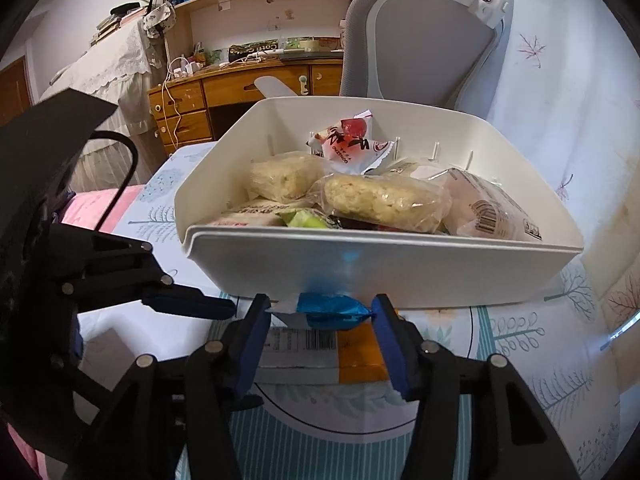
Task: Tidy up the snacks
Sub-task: 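Grasp the white orange-ended bar with the left tool while the right tool grasps the blue packet, then carry both held snacks over the white tray, lower them in and open both tools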
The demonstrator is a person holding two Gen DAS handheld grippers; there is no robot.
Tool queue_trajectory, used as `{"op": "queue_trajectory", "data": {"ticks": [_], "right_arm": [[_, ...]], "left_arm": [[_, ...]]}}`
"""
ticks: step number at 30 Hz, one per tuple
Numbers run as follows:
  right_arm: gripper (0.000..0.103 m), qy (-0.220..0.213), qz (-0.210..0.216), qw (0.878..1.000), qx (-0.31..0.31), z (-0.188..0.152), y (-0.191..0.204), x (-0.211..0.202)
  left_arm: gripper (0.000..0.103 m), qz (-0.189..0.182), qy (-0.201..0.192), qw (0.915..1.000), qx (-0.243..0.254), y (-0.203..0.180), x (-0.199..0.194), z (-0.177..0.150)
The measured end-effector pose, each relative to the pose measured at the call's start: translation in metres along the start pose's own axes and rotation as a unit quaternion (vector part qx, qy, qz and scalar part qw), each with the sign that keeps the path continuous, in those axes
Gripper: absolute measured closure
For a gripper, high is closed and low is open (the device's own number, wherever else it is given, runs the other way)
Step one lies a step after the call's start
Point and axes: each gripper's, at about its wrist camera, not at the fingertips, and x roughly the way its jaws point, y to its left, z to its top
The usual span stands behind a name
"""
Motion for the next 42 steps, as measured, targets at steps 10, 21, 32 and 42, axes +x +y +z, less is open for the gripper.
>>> {"op": "queue_trajectory", "data": {"ticks": [10, 21, 32, 42], "right_arm": [[0.051, -0.010, 0.005, 0.999, 0.033, 0.005, -0.018, -0.007], [0.051, -0.001, -0.005, 0.996, 0.084, -0.006, -0.046, -0.028], [0.051, -0.011, -0.003, 0.996, 0.093, -0.011, -0.064, -0.046], [0.051, -0.026, -0.006, 0.995, 0.098, -0.014, -0.093, -0.069]], "left_arm": [[0.048, 0.008, 0.008, 0.9999, -0.006, 0.008, 0.010, 0.005], [0.048, 0.026, 0.021, 0.9994, -0.011, 0.001, 0.026, 0.008], [0.047, 0.052, 0.018, 0.9966, -0.061, -0.008, 0.033, 0.011], [0.057, 0.077, 0.020, 0.9889, -0.125, -0.032, 0.032, 0.008]]}}
